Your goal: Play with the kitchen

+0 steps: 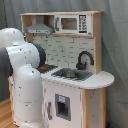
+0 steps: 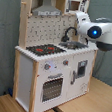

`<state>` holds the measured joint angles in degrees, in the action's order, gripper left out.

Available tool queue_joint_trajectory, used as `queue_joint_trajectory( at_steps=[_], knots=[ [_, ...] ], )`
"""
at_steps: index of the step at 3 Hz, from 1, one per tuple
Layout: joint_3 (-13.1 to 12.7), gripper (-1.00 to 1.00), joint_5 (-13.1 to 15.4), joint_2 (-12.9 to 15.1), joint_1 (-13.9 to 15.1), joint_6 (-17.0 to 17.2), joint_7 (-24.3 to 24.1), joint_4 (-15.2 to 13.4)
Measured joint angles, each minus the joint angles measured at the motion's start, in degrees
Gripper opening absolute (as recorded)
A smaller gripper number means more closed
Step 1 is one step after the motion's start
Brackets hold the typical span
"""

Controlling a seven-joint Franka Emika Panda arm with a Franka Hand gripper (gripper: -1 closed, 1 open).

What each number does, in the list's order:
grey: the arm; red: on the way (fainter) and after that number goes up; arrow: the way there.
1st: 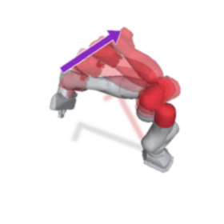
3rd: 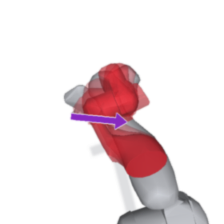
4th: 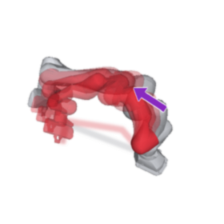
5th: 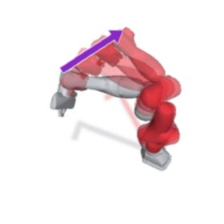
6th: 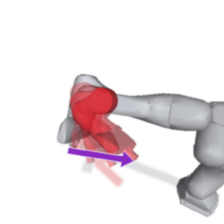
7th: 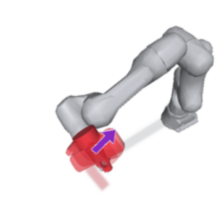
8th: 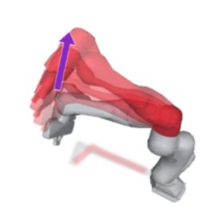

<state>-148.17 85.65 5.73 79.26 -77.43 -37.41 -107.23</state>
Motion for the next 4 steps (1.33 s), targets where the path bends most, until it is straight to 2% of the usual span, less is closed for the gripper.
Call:
queue_joint_trajectory(
  at_steps=[2,4],
  knots=[
    [0.2,1.0,-8.2,0.0,2.3,-0.1,-7.0,6.1],
    [0.7,1.0,-16.2,0.0,5.4,-0.7,-15.0,10.2]
  ],
)
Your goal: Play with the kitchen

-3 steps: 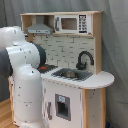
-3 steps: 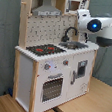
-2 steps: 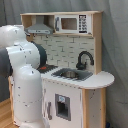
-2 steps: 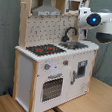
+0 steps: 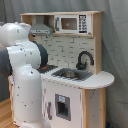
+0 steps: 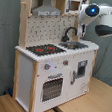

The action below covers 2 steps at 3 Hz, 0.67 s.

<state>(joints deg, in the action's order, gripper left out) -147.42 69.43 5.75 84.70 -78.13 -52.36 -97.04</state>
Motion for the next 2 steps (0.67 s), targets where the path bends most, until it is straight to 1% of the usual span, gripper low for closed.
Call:
queue_joint_trajectory(
  at_steps=[1,2],
  knots=[
    [0.6,1.0,-4.4,0.2,1.6,-0.6,-3.2,1.5],
    [1.2,1.0,-9.0,1.1,3.6,-1.8,-5.8,2.0]
  ],
)
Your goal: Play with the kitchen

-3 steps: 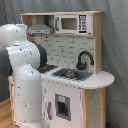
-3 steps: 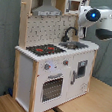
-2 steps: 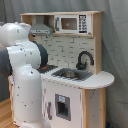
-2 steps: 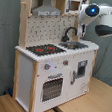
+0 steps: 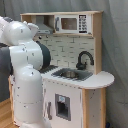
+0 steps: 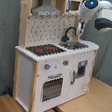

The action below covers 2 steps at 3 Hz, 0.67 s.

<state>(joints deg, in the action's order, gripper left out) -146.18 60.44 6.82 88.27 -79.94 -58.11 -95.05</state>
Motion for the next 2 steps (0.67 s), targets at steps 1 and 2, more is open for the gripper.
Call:
queue_joint_trajectory(
  at_steps=[1,2],
  knots=[
    [2.3,1.0,-4.4,2.4,1.3,-0.7,-1.4,0.0],
    [6.2,1.0,-6.6,4.4,2.0,-3.7,-0.7,-0.2]
  ],
)
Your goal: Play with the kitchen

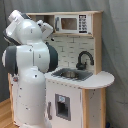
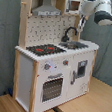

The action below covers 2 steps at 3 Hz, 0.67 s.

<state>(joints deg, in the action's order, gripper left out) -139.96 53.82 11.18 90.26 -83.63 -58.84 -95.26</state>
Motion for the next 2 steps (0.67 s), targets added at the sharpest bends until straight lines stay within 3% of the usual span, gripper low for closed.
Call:
queue_joint_trajectory(
  at_steps=[1,2],
  knots=[
    [2.7,1.0,-4.5,-0.2,0.1,-2.2,1.0,-1.5],
    [5.7,1.0,-6.8,-0.3,0.1,-5.9,3.5,-3.3]
  ],
)
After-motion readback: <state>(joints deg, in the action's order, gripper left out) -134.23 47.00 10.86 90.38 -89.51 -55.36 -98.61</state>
